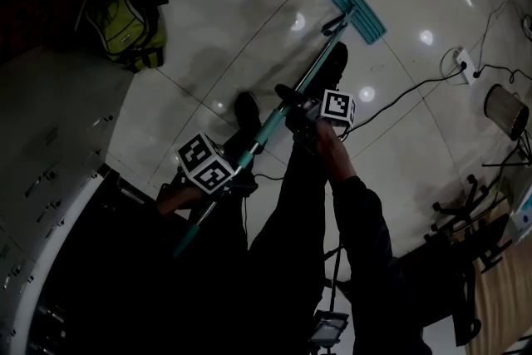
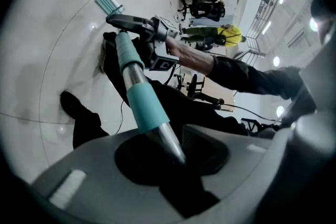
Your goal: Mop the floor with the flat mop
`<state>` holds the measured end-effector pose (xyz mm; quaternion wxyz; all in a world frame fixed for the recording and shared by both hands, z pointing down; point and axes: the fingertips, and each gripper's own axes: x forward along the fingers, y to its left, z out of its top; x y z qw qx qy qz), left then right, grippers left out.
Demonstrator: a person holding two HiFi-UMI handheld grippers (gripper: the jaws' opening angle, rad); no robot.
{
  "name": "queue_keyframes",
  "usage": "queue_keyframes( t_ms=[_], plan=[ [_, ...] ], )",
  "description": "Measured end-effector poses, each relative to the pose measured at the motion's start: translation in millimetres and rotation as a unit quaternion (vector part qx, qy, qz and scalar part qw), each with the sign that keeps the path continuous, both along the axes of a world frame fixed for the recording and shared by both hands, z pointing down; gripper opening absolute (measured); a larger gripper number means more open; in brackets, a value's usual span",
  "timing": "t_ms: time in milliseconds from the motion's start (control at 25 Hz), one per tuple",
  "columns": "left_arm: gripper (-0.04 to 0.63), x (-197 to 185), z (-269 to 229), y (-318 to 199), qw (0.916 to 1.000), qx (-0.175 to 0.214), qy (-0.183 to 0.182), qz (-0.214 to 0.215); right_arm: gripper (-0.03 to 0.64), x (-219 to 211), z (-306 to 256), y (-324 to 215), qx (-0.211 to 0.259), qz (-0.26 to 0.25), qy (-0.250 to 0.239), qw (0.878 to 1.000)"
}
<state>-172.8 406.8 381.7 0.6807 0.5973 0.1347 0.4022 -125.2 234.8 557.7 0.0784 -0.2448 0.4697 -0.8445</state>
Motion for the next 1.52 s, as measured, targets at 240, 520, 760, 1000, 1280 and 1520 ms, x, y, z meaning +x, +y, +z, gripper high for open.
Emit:
queue_keyframes(
  t_ms=[240,520,760,1000,1280,1520],
  plan=[
    [0.135,34,0,-37,1.0000,0.005,0.004,0.004,0.176,38,1,-33,-0.002,0.013,0.014,1.000],
    [0.137,114,6,-114,0.9996,0.018,0.018,0.014,0.176,127,1,-114,0.010,0.038,0.030,0.999],
    [0.137,201,20,-190,0.9987,0.033,0.026,0.027,0.176,219,7,-193,0.024,0.045,0.033,0.998],
    [0.137,280,38,-259,0.9981,0.036,0.044,0.023,0.176,306,20,-266,0.036,0.075,0.059,0.995],
    [0.135,333,67,-301,0.9967,0.045,0.048,0.048,0.178,368,45,-309,0.043,0.080,0.071,0.993],
    [0.130,330,74,-294,0.9956,0.055,0.046,0.060,0.178,366,49,-306,0.050,0.065,0.079,0.993]
  ],
)
